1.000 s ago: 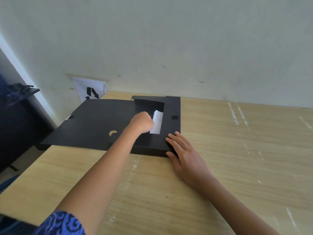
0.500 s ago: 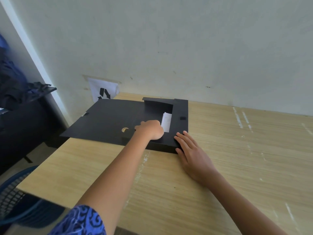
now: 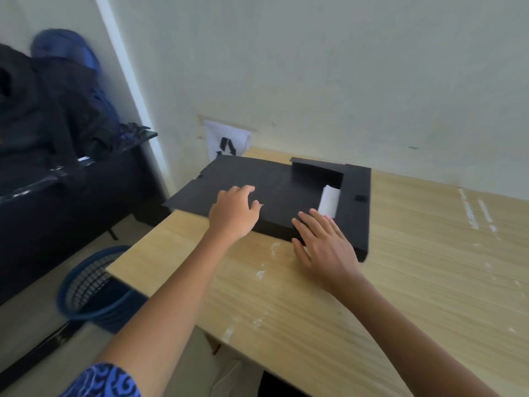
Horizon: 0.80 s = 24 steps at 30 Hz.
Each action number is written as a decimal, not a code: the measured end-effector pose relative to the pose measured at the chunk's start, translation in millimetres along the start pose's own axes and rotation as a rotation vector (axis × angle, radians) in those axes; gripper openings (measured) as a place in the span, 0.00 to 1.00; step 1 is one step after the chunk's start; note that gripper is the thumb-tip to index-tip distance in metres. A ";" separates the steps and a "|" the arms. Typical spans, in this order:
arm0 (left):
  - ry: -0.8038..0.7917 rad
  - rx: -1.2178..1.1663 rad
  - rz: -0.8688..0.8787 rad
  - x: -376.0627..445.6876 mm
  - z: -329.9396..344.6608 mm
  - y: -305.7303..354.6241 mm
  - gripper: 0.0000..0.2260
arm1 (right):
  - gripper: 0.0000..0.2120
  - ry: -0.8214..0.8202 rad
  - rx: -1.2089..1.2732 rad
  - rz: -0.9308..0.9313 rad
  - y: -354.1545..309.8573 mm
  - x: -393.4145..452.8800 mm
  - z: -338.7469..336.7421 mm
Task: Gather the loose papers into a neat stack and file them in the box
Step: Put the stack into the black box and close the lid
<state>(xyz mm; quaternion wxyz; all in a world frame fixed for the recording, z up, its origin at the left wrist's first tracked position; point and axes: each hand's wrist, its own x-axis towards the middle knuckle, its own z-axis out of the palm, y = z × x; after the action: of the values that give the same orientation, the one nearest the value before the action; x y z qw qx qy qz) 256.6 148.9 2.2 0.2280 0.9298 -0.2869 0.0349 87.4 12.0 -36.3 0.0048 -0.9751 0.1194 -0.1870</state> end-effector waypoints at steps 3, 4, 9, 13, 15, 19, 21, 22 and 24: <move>-0.009 0.030 -0.170 -5.3 -4.6 -42.2 0.23 | 0.25 -0.056 0.037 0.010 -29.1 14.4 14.1; -0.014 0.042 -0.224 -5.0 -6.0 -55.6 0.23 | 0.25 -0.049 0.052 0.038 -34.1 17.1 19.5; 0.031 0.150 -0.378 7.8 -9.8 -101.6 0.25 | 0.20 0.065 0.111 0.121 -38.9 19.0 29.4; 0.034 0.062 -0.575 25.4 -11.0 -120.3 0.29 | 0.19 0.090 0.120 0.124 -38.0 19.8 30.5; 0.055 -0.055 -0.660 34.6 -10.0 -125.6 0.28 | 0.19 0.087 0.121 0.127 -38.1 20.7 32.4; 0.283 -0.232 -0.592 44.1 -5.3 -125.6 0.26 | 0.20 0.087 0.133 0.123 -36.7 21.1 34.0; 0.451 -0.295 -0.483 44.0 -6.7 -119.0 0.29 | 0.20 0.087 0.145 0.123 -37.3 21.2 34.2; 0.516 -0.365 -0.434 43.6 -9.4 -113.9 0.30 | 0.20 0.085 0.151 0.125 -37.5 21.1 34.3; 0.593 -0.533 -0.377 42.5 -17.0 -102.0 0.32 | 0.21 0.073 0.161 0.132 -37.9 21.4 33.1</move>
<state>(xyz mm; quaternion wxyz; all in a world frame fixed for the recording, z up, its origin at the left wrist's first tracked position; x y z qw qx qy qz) 349.2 209.0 -15.5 0.5345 0.8244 -0.0336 0.1830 127.5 42.7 -57.2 0.0909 -0.9541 0.1681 -0.2305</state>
